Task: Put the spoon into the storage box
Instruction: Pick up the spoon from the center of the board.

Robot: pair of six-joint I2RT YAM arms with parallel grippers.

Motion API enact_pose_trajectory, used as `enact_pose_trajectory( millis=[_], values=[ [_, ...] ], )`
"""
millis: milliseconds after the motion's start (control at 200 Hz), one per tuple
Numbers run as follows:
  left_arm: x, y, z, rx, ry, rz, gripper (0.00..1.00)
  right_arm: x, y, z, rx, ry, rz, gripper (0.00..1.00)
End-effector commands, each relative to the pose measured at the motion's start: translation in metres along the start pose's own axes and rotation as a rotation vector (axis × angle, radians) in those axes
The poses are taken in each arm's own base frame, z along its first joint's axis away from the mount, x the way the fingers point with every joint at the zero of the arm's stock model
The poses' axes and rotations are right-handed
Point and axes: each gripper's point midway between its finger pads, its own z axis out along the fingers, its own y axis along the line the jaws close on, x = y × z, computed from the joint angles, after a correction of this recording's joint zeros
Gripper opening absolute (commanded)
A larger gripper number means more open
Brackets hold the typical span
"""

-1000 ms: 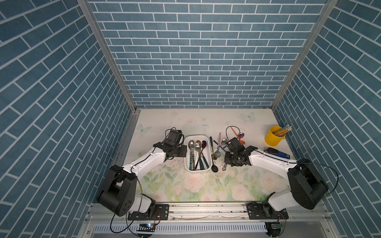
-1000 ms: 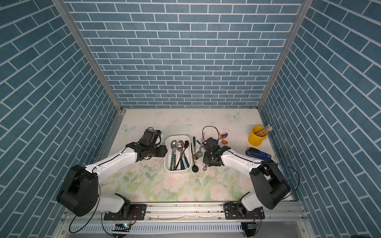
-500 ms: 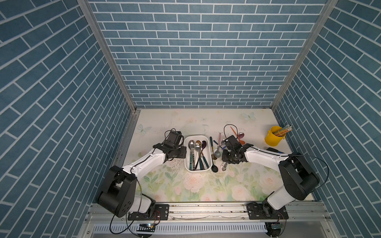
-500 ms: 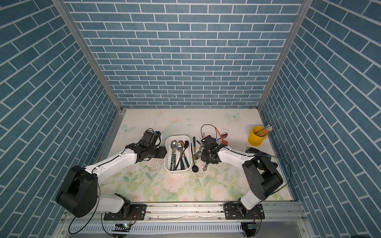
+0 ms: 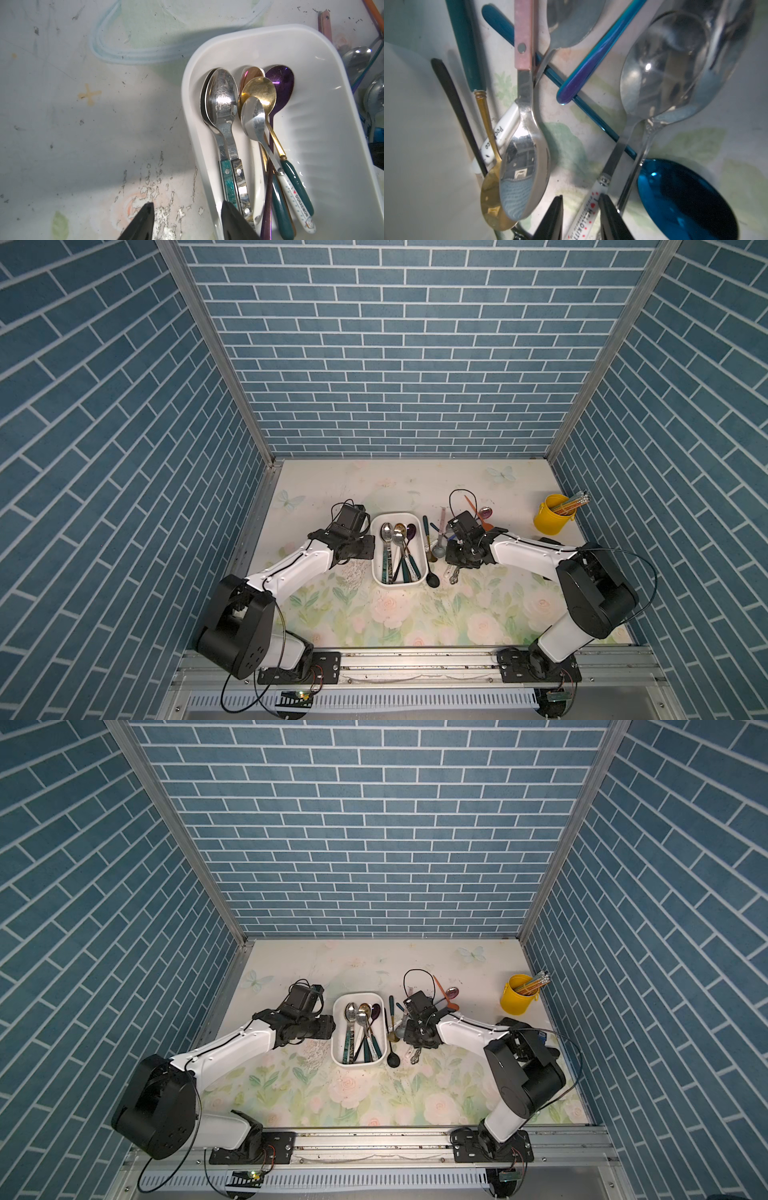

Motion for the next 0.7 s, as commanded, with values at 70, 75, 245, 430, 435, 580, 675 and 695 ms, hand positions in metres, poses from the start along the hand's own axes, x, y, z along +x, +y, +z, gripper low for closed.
enact_pose_trajectory(
  millis=[70, 75, 245, 430, 435, 580, 675, 695],
  values=[
    [0.001, 0.001, -0.005, -0.010, -0.003, 0.005, 0.57, 0.014, -0.015, 0.002, 0.034, 0.037, -0.018, 0.33],
    [0.001, 0.001, -0.005, -0.009, -0.003, 0.006, 0.57, 0.014, -0.015, 0.002, 0.033, 0.036, -0.018, 0.33],
    [0.000, 0.001, -0.004, -0.010, -0.001, 0.009, 0.57, 0.011, -0.018, -0.004, 0.035, 0.011, -0.009, 0.33],
    [-0.001, 0.000, -0.003, -0.006, 0.003, 0.012, 0.57, 0.013, -0.017, 0.006, 0.023, 0.037, -0.013, 0.33],
    [0.000, 0.000, -0.002, -0.007, 0.003, 0.012, 0.57, 0.013, -0.016, 0.006, 0.023, 0.037, -0.014, 0.33],
    [0.001, 0.001, -0.004, -0.011, 0.001, 0.012, 0.57, 0.013, -0.019, 0.010, 0.058, 0.058, -0.035, 0.31],
    [0.002, 0.002, -0.003, -0.013, 0.002, 0.011, 0.57, 0.017, -0.023, 0.013, 0.069, 0.072, -0.039, 0.27],
    [0.001, 0.002, -0.003, -0.013, 0.001, 0.010, 0.57, 0.018, -0.024, 0.014, 0.071, 0.074, -0.040, 0.26]
  ],
)
